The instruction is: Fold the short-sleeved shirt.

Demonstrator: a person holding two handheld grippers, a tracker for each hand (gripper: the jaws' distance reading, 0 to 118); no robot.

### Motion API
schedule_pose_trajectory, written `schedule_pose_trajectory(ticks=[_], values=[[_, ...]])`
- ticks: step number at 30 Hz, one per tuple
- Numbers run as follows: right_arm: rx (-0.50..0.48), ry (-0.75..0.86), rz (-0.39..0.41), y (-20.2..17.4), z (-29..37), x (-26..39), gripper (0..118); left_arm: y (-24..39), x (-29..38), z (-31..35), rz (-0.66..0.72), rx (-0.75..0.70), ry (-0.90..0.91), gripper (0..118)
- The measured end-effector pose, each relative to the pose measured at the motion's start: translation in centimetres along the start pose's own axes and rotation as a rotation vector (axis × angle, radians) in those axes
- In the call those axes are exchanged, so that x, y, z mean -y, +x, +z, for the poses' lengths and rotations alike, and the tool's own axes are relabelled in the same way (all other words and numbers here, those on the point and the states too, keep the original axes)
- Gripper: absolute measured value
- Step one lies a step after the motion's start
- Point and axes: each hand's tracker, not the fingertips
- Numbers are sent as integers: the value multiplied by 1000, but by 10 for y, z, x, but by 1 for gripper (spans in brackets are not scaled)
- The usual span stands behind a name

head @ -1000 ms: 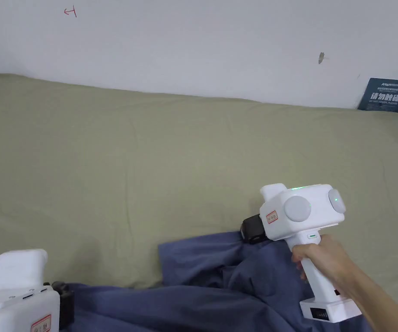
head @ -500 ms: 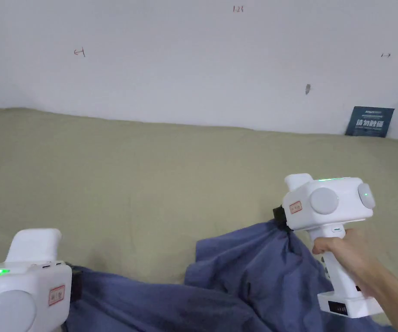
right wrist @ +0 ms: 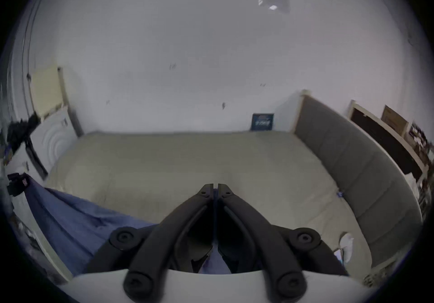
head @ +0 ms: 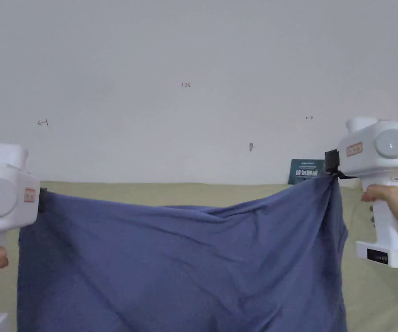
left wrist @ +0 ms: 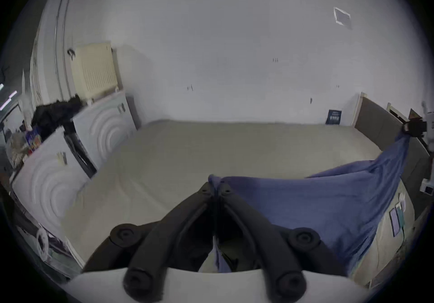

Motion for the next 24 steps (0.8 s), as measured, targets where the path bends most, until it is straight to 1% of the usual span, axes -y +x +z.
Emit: schedule_pose_trajectory(ticks=[1,3,5,6,7,9,12,13,14,16,20,22,23,24], values=[[12,27,-16,5,14,-8,0,0,-13,7,4,8,36,2],[62,87,4,11,43,-24,0,-1,-38,20,5,23,75,2],[83,106,2,15,66,-39,0,-2,-59,31,-1,-6,136,2],[77,130,-31,16,76,-47,0,-3,-69,36,-8,-35,154,2],[71,140,-43,18,84,-53,0,-4,-79,38,-28,-54,171,2],[76,172,-84,24,96,-68,0,-9,-94,41,-17,-67,181,2],[66,204,-68,18,105,-87,0,-15,-112,40,27,-51,190,2],[69,217,-58,15,104,-92,0,-15,-118,39,27,-54,192,2],[71,219,-90,14,101,-102,0,-12,-126,35,26,-65,198,2],[54,233,-124,9,91,-120,0,-8,-143,25,11,-94,214,2],[82,250,-124,-2,56,-167,0,-7,-194,-13,20,-98,215,2],[75,257,-160,-6,42,-197,0,-4,-222,-33,17,-115,220,2],[73,264,-166,-8,37,-209,0,-1,-235,-37,0,-124,225,2],[85,299,-178,-11,36,-218,0,0,-244,-39,19,-132,250,2]])
